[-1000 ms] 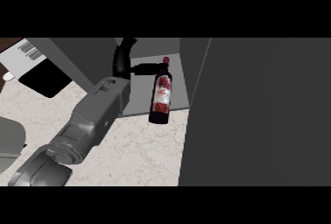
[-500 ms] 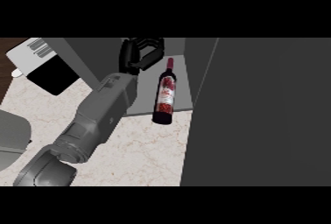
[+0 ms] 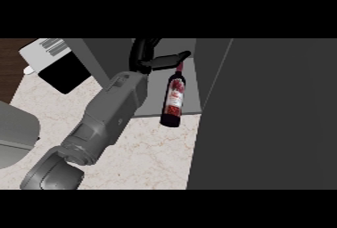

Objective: Pick up the wine, place it into the cabinet and close the cabinet

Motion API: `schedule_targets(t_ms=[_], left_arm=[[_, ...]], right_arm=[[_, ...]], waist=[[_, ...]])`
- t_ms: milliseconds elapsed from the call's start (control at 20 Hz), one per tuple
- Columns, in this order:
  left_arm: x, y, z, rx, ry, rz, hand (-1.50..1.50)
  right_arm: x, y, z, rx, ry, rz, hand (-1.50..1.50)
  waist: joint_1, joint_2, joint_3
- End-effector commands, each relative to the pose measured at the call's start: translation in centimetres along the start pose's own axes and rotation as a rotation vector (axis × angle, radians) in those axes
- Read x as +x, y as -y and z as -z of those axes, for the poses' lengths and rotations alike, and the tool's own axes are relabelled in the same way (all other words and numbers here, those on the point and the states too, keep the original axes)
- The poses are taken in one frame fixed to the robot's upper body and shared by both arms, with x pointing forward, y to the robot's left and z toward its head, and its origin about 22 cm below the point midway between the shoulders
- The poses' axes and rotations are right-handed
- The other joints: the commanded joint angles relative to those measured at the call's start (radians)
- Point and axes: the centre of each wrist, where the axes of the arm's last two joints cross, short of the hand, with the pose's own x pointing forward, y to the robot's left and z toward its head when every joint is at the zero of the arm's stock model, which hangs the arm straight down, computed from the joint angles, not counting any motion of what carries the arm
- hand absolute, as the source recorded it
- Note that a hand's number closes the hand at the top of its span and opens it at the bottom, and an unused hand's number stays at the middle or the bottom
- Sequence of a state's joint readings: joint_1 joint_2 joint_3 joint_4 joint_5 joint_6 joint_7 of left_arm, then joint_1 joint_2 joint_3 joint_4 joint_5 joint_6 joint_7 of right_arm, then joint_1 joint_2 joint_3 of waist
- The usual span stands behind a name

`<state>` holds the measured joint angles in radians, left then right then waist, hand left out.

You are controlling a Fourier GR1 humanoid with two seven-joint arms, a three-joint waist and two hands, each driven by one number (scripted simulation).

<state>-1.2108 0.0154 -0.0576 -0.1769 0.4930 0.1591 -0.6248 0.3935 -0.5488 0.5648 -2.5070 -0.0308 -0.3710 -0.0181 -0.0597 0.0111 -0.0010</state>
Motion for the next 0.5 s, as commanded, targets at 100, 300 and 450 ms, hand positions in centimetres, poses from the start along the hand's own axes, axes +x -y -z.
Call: schedule_targets(t_ms=[100,300,450], left_arm=[[-0.8,0.3,-0.9,-0.025,-0.023,-0.024,-1.5],[0.3,1.2,-0.3,-0.046,0.007,-0.045,-1.5],[-1.3,0.2,-1.9,-0.07,-0.027,-0.128,-1.5]], right_arm=[[4.8,0.4,-1.5,-0.012,0.008,0.094,-1.5],[5.2,0.7,-0.6,-0.039,0.005,0.091,-1.5],[5.9,0.3,-0.9,-0.048,0.0,0.085,-1.5]], waist=[[0.018,-0.015,0.001],[0.037,-0.016,0.0],[0.034,-0.021,-0.002]])
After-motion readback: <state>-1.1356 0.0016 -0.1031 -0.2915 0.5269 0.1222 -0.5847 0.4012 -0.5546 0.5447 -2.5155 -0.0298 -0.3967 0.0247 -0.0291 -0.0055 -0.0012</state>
